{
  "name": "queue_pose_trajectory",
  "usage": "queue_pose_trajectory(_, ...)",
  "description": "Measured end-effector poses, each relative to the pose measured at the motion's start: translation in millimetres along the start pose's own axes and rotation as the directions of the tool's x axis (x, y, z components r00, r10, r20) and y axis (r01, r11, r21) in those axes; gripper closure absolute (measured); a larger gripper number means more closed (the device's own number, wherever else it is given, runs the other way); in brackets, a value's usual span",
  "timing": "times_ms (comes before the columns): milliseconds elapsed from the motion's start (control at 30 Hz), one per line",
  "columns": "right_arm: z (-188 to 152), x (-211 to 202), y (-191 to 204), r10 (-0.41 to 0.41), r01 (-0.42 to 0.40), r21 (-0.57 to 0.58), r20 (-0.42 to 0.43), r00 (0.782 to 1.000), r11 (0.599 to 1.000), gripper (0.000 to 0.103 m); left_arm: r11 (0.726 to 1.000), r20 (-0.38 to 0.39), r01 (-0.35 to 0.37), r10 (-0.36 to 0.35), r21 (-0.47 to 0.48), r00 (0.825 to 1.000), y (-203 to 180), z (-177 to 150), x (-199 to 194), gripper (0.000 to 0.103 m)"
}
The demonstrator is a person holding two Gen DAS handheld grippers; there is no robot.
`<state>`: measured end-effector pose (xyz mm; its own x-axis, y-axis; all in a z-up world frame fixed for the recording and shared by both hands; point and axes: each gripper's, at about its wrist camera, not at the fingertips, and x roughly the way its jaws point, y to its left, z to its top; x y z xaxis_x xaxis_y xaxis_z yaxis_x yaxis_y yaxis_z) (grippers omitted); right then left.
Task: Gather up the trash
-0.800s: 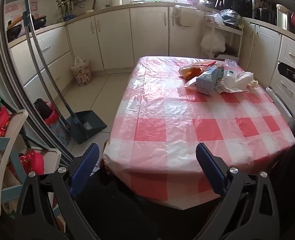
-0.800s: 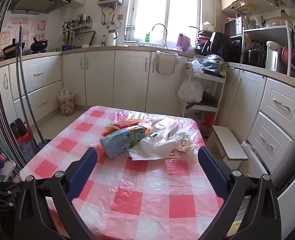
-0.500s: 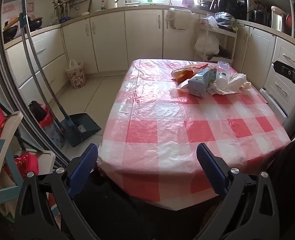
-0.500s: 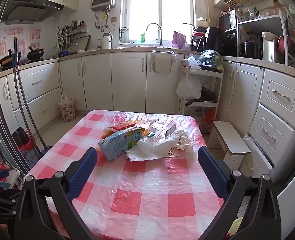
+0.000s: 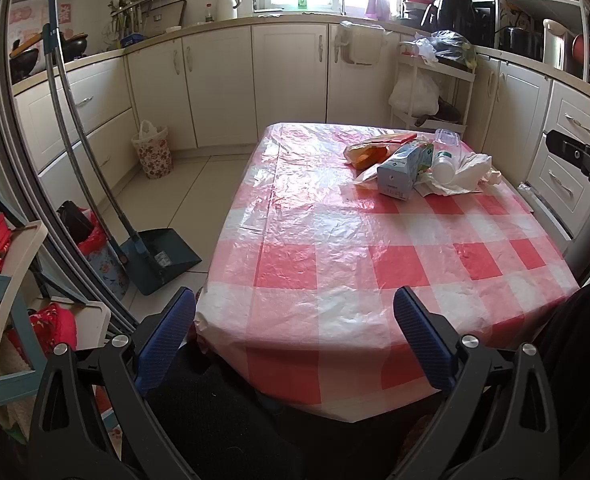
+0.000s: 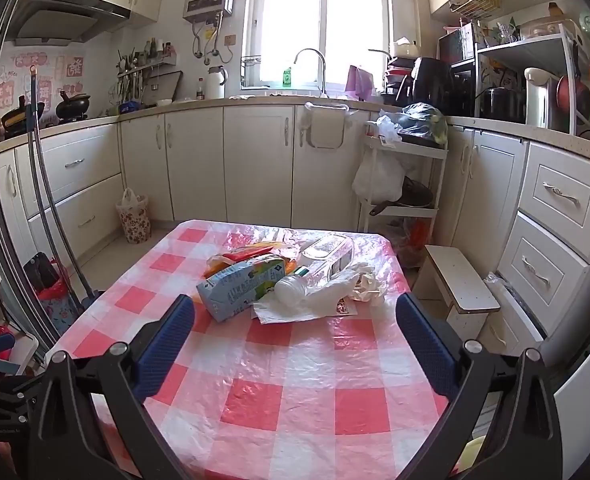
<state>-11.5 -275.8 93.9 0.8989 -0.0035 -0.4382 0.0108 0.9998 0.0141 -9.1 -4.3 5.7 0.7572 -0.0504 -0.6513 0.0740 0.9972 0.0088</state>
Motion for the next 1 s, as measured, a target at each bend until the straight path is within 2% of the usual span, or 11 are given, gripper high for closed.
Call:
queue_pose_trajectory(667,0,1,0,0.000,0.000,-0.001,0.001,1.000,1.000,0.006,1.000,0.001,-0.004,0.004,0.005,1.000,-6,2,0,0.007)
queue_pose_trajectory(1000,0,1,-4,-0.007,0.007,-0.013,-0.003,1.000,1.000,0.006,1.000,0.015,0.021,-0.021,-0.008,1.000,-8,2,-2,0.007)
